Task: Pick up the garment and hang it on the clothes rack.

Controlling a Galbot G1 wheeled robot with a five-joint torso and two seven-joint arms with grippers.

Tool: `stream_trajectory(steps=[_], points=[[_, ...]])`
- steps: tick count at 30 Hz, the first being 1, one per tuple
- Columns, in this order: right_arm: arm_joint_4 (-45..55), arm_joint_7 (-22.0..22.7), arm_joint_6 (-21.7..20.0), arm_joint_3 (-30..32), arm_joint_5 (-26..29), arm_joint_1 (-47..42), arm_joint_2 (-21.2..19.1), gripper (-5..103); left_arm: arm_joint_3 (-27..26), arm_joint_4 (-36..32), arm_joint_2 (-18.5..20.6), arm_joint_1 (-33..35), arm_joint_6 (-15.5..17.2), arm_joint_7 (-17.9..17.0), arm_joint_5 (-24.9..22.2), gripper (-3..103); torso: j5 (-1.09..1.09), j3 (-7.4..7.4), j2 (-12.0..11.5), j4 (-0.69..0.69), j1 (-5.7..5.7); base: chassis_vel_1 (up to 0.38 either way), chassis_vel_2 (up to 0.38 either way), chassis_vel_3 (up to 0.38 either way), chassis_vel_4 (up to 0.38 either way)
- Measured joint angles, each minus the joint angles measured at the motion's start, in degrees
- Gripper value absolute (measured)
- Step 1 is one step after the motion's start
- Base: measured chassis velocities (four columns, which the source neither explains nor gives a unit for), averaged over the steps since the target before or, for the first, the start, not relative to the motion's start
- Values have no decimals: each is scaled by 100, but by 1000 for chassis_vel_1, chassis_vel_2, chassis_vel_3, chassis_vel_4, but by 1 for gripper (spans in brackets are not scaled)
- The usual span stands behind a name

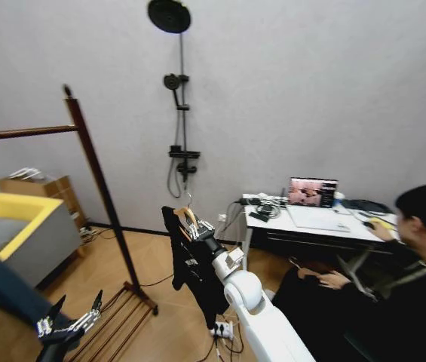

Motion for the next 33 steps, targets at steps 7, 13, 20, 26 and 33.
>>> stream_trajectory(steps=[7, 13, 20, 26, 33], points=[[610, 103, -247, -33, 537, 136, -276, 10, 0, 0, 0, 0, 0, 0, 0, 100, 0, -63, -125, -1, -64, 116, 120, 138, 112], [649, 114, -252, 161, 978, 349, -530, 10, 0, 0, 0, 0, 0, 0, 0, 100, 1, -99, -195, -2, -95, 136, 131, 100, 125], [335, 27, -254, 254, 1685, 892, -1040, 10, 0, 0, 0, 0, 0, 0, 0, 100, -1, -102, -199, -2, -97, 121, 116, 129, 123], [-212, -347, -8, 203, 1636, 1217, -759, 10, 0, 0, 0, 0, 0, 0, 0, 100, 2, -108, -212, -3, -102, 100, 122, 119, 119], [-848, -254, -25, -23, 1429, 1775, -361, 10, 0, 0, 0, 0, 0, -1, 0, 100, -1, -60, -119, 1, -56, 142, 136, 133, 131]])
